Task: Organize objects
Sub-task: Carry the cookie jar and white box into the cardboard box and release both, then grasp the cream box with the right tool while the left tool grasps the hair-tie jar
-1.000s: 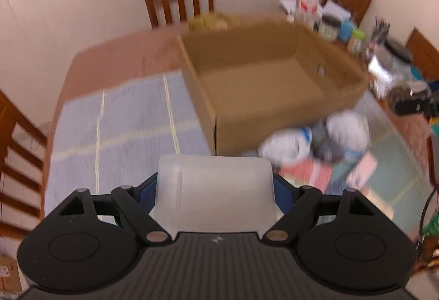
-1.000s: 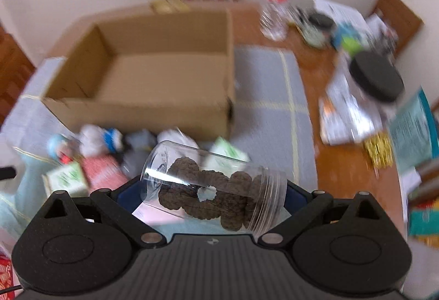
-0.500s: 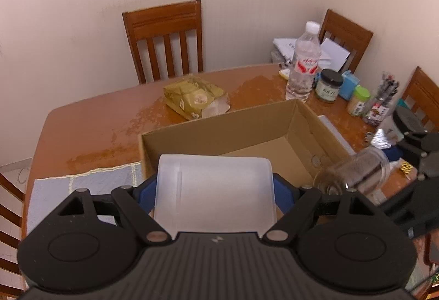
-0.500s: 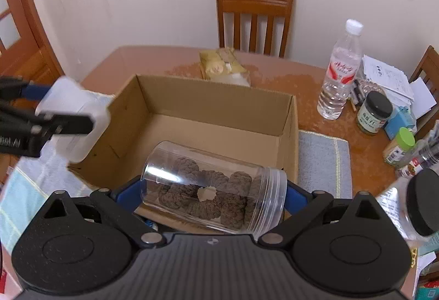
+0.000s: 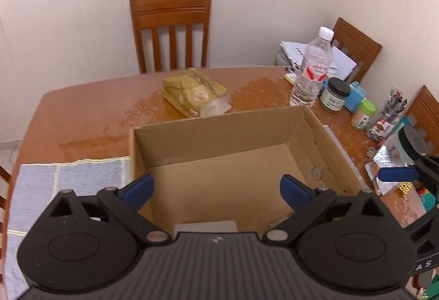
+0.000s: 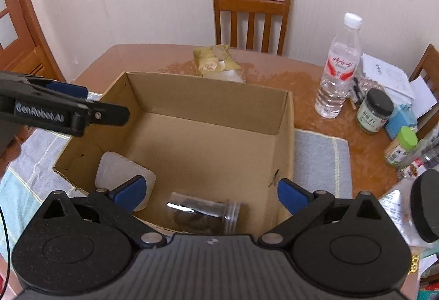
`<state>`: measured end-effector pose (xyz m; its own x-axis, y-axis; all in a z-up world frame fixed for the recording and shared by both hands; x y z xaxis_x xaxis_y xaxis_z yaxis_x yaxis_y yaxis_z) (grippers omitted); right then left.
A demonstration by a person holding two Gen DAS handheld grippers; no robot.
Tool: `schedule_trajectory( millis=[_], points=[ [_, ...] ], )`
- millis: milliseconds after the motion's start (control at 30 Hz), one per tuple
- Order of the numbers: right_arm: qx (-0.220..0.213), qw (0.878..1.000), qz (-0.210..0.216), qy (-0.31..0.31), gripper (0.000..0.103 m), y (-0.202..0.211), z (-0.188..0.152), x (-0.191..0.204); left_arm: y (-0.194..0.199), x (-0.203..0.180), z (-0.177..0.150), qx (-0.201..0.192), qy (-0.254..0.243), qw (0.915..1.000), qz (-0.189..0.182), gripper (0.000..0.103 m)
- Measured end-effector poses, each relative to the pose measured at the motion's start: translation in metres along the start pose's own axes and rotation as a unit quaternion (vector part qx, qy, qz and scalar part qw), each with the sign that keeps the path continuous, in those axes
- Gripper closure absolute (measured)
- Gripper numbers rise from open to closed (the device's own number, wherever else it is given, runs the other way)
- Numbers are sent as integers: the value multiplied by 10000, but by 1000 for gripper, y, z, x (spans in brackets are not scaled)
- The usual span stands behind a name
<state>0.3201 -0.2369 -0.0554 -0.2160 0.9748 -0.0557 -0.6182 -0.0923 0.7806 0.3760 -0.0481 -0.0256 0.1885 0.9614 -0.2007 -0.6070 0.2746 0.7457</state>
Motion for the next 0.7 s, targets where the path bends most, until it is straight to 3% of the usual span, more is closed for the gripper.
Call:
schedule_trajectory(
  millis=[333,700],
  points=[
    [-115,9998,-137,29,0,22,-24,11,26,11,-36,-35,-234,9995,194,4],
    [-21,9995,-102,-286,0,38,-74,19,51,21,-99,104,64,9999,66,4]
  ],
)
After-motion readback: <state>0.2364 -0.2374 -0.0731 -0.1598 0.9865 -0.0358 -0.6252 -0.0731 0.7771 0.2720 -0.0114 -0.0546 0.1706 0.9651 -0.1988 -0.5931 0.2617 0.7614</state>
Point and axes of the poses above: each gripper's, at about its wrist camera, not at the fingertips, and y roughly against the way its jaws point, x to its left, z to its top, the point moved 7 cm from there along -y, roughly the way its jaws point, and after that the axes turned 10 degrees about y, right-handed, at the moved point
